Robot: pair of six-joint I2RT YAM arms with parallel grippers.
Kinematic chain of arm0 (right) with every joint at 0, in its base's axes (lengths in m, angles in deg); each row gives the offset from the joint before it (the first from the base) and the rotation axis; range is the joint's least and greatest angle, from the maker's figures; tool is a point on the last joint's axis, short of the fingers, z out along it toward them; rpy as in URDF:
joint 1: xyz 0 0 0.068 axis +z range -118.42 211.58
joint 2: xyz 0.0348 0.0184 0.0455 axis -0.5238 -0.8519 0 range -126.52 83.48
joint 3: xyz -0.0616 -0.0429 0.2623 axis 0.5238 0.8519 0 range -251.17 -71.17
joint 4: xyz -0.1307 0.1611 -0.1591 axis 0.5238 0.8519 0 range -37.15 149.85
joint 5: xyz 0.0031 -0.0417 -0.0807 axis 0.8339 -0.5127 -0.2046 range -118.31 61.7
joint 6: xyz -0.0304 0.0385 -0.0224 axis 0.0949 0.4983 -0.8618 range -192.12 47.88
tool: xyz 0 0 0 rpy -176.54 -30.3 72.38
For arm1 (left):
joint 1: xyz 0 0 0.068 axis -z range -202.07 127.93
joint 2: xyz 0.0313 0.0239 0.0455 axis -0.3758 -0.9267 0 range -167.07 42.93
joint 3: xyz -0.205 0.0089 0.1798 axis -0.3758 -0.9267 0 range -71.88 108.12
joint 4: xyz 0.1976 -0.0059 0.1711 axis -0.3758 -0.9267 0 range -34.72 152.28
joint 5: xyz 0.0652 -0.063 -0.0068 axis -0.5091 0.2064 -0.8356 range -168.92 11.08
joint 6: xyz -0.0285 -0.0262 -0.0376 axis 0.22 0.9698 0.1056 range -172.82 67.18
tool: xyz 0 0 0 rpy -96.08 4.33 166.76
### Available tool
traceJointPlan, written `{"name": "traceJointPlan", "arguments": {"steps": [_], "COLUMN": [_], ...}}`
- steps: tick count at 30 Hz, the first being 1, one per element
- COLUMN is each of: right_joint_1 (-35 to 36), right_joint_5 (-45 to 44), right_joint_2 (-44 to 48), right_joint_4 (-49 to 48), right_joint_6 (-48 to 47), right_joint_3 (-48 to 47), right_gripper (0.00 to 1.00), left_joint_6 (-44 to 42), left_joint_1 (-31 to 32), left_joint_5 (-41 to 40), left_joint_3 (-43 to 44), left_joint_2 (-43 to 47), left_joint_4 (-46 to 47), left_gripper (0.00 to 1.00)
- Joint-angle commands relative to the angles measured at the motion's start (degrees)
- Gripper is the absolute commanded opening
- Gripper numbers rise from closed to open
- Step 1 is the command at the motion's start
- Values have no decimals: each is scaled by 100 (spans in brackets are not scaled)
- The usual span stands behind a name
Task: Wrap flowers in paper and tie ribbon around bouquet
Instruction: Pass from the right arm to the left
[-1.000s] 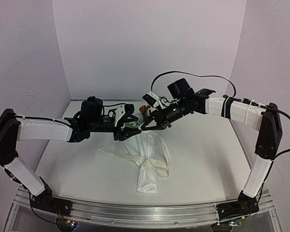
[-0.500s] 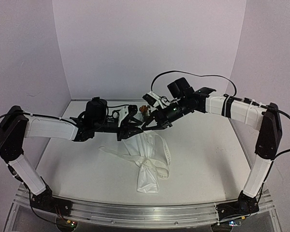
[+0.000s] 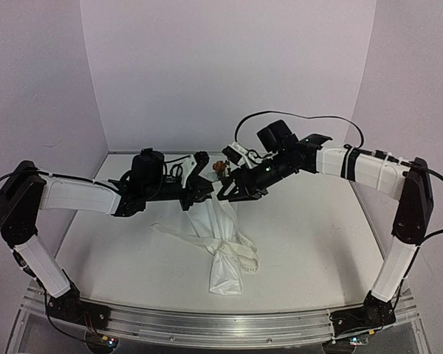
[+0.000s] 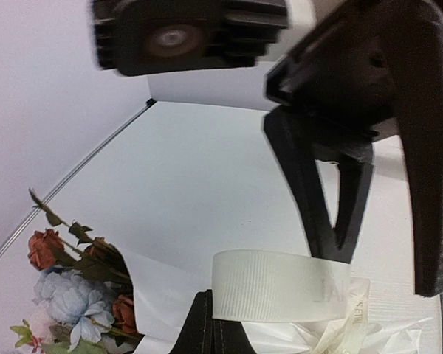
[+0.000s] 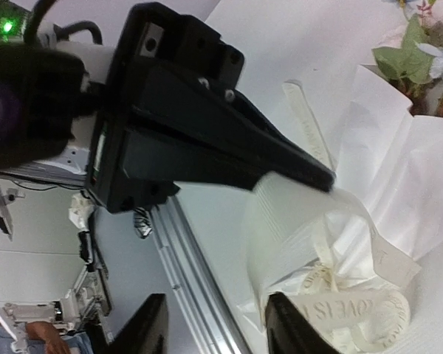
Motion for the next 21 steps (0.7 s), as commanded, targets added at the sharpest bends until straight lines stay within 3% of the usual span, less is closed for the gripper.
{"name": "traceJointPlan", "arguments": {"steps": [1, 5, 21], "right_joint_1": [1, -27, 598], "right_joint_5": [-1042, -1553, -3480], "right_joint_2": [816, 1253, 2887], "right_joint_4": [58, 135, 44], "right_joint_6": [84, 297, 1016], "right_joint_3": [408, 816, 3345], "right_gripper": [61, 69, 66], "left_joint_6": [765, 1009, 1433], "left_joint_1": [5, 4, -13], "left_joint_5": [-1015, -1119, -914], "left_joint_3": [564, 927, 2116], "left_joint_2": [175, 139, 92], "left_joint_4": [-472, -1270, -4297], "left_gripper": [0, 0, 0]}}
